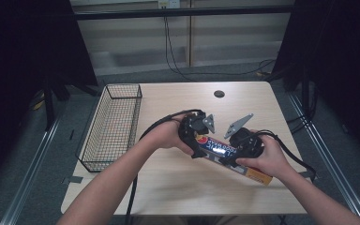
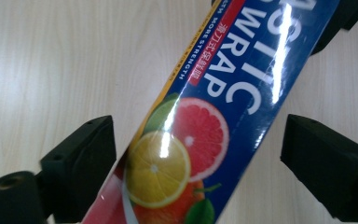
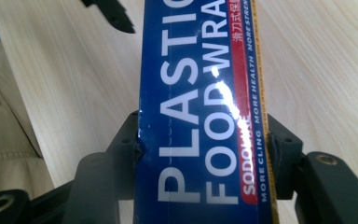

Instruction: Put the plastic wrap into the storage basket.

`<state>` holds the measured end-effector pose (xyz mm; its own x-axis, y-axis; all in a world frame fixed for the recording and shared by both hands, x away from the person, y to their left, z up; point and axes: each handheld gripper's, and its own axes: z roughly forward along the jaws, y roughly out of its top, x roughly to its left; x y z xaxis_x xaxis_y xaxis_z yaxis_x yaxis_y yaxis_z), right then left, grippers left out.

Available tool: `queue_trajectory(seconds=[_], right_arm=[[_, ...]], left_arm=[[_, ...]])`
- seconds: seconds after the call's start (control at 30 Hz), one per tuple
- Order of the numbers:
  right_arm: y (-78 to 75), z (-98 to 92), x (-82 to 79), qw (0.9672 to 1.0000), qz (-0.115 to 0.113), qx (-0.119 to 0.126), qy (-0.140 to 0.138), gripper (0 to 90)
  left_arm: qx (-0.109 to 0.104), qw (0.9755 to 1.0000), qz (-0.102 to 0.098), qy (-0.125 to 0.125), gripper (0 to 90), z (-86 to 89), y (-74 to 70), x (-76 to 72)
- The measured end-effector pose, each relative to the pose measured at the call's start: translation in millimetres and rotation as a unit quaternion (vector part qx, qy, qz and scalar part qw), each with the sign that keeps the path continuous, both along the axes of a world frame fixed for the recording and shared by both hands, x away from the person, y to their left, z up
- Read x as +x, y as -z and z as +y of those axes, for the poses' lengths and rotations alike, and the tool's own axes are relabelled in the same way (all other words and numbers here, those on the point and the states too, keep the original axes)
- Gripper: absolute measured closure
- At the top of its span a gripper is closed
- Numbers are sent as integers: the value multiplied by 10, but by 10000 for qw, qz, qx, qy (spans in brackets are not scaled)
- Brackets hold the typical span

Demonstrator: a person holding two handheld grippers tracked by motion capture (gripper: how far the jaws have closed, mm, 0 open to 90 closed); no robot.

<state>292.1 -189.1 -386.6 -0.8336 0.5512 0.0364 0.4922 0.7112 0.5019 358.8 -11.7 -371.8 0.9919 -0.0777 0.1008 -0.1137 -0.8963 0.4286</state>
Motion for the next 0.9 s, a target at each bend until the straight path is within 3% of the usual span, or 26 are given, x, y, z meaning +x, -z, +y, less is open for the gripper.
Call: queue_trajectory(seconds=[0.07, 0.13, 0.17, 0.23, 0.33, 0.43, 0.6, 0.67, 0.7, 0.77, 0.9], right_arm=[[-9, 10, -10, 10000, 24, -15, 23, 437], [-28, 27, -10, 9998, -27, 28, -184, 437], [-34, 37, -18, 9998, -69, 42, -196, 437], [-44, 40, -21, 9997, -70, 39, -229, 436], [-42, 54, -44, 9991, -129, 32, -393, 436], [-29, 57, -54, 9983, -181, -7, -551, 435], [-11, 65, -101, 9953, -328, -93, -908, 434], [-18, 36, -90, 9929, -350, 11, -1135, 433], [-18, 36, -90, 9929, -350, 11, -1135, 433], [-36, 19, -76, 9919, -325, 107, -1223, 432], [-61, -12, -47, 9886, -211, 216, -1478, 426]], left_arm=[[2, 9999, 1, 126, 130, -27, 32, -11], [105, 9994, -10, 326, 176, -47, 46, -7], [148, 9987, 78, 476, 213, -63, 62, -23], [124, 9986, 169, 480, 239, -71, 80, -33], [282, 9972, 247, 645, 290, -74, 82, -61], [396, 9954, 192, 853, 333, -73, 75, -88], [641, 9944, 414, 737, 406, -96, 67, -183], [704, 9946, 431, 634, 414, -106, 38, -214], [839, 9930, 412, 727, 414, -113, 6, -211], [816, 9941, 466, 534, 417, -116, -26, -242], [972, 9926, 583, 432, 422, -127, -72, -286]])
